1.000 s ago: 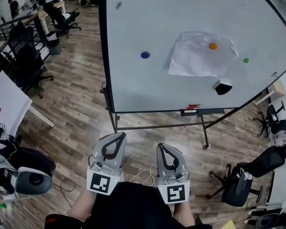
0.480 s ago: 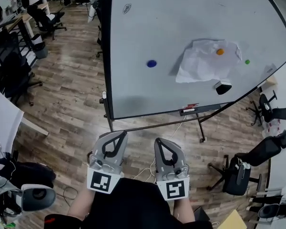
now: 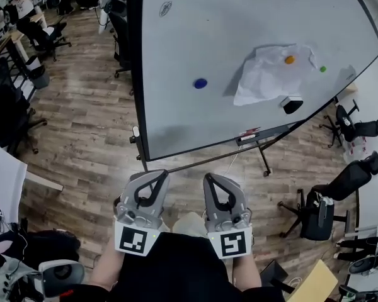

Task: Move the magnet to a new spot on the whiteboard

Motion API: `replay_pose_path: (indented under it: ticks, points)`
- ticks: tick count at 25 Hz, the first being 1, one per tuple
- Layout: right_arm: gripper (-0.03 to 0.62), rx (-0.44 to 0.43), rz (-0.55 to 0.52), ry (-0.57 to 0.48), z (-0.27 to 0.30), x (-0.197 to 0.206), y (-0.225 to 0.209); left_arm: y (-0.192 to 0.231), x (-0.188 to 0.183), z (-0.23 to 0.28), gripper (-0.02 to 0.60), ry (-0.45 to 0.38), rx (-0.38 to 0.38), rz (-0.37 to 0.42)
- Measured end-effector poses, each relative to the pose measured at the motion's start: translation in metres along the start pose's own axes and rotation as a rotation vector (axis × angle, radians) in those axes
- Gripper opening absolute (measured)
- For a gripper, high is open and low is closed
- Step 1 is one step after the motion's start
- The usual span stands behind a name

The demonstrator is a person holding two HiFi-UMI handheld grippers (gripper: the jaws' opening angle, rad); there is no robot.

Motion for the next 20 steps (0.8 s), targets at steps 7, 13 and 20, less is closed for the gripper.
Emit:
replay_pose_path:
  ticks: [7, 13, 20]
  points:
    - [0.002, -0.002, -0.026, 0.003, 0.019, 0.000, -0.006, 0.011, 0.002, 0.016, 0.002, -0.009, 0.009, -0.002]
    - [0.002, -0.001, -0.025, -0.026, 0.038, 0.006, -0.025, 0.013, 0.002, 0.029, 0.000, -0.007, -0.013, 0.006]
    - [0.002, 0.001, -0.046, -0.066, 0.065, 0.003, -0.047, 0.026, -0.004, 0.043, 0.002, -0.007, -0.061, 0.012]
Point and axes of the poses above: the fingertips, and each gripper's own axes: z forward along the fingers, y to its left, x out of its underside, the point moved 7 cm from there along -z, backward along the fingers, and after that the axes turned 13 degrees about -z, right-handed, at the moved point
